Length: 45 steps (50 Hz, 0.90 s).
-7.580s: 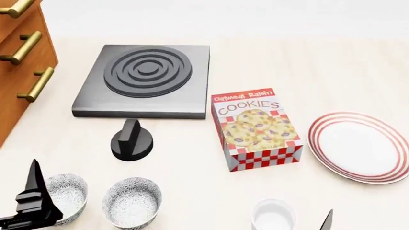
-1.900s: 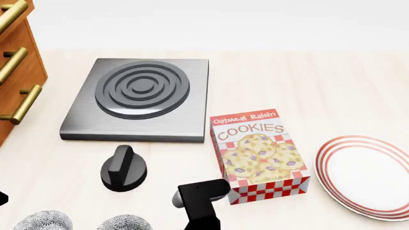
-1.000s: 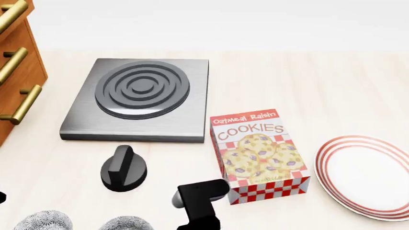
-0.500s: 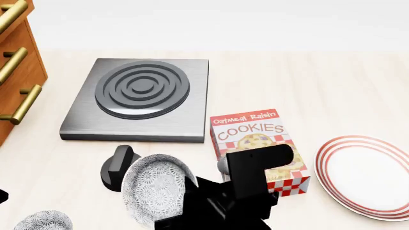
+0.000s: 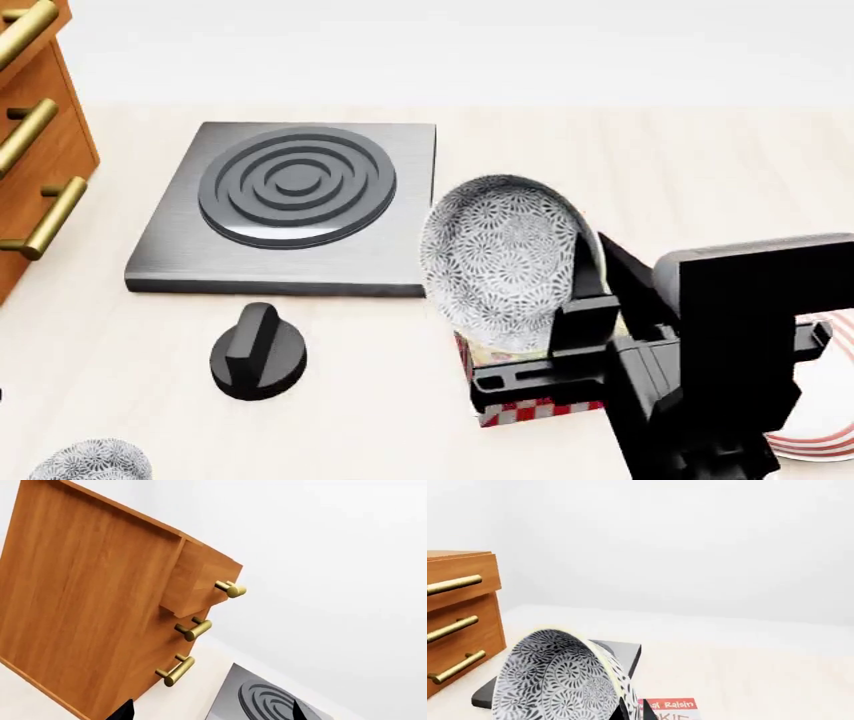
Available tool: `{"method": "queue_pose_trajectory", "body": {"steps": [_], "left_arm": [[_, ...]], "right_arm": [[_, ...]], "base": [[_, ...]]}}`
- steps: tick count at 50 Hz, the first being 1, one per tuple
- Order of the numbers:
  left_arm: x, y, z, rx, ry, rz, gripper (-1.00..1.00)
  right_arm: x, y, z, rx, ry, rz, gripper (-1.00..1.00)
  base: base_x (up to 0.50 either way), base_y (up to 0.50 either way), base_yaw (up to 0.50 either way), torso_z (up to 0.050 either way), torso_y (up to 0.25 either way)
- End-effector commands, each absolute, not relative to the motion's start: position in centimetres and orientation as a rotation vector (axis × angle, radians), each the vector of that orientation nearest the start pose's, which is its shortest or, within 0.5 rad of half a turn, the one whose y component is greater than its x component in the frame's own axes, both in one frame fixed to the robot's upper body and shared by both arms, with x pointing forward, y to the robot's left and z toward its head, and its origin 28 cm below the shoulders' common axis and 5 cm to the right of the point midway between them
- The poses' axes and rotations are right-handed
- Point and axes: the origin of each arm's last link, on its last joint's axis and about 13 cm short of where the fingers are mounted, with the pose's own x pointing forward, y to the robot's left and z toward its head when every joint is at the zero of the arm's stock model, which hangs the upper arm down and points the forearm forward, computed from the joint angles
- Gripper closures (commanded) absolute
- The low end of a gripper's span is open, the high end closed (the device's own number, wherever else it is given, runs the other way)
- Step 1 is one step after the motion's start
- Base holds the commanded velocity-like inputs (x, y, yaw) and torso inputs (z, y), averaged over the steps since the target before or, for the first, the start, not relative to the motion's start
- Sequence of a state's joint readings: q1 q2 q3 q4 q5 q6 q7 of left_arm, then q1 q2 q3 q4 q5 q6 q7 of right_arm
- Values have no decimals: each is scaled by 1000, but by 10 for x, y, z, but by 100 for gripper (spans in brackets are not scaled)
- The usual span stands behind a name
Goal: Pick the akita bowl from table center and place it on the plate.
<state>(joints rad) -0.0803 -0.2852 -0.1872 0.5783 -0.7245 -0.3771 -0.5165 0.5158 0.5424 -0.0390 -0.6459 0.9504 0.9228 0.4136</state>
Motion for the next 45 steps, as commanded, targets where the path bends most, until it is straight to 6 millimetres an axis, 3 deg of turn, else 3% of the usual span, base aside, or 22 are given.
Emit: {"method": "queue_pose_trajectory", "body": {"steps": [1,8,17,37,45], "left_arm": [[206,257,144,-401,-213,309,-100],[205,258,143,-402,-212,312,-100],[205,258,143,-400,-212,315,-100],[205,258,143,-405,-210,319,-100],[205,259,143,-407,-211,320,-100]], "right_arm": [[218,-157,227,-114,-165,-23,100],[216,-172,235,-64,-148,-143,100],[218,-185,237,80,-94,-151,100],[228,-204,224,380,-2,-143,100],[231,-206,218,417,51,-175,100]], "base": [[0,0,0,0,0],[0,0,0,0,0],[0,0,0,0,0],[0,0,0,0,1],[0,0,0,0,0]]}}
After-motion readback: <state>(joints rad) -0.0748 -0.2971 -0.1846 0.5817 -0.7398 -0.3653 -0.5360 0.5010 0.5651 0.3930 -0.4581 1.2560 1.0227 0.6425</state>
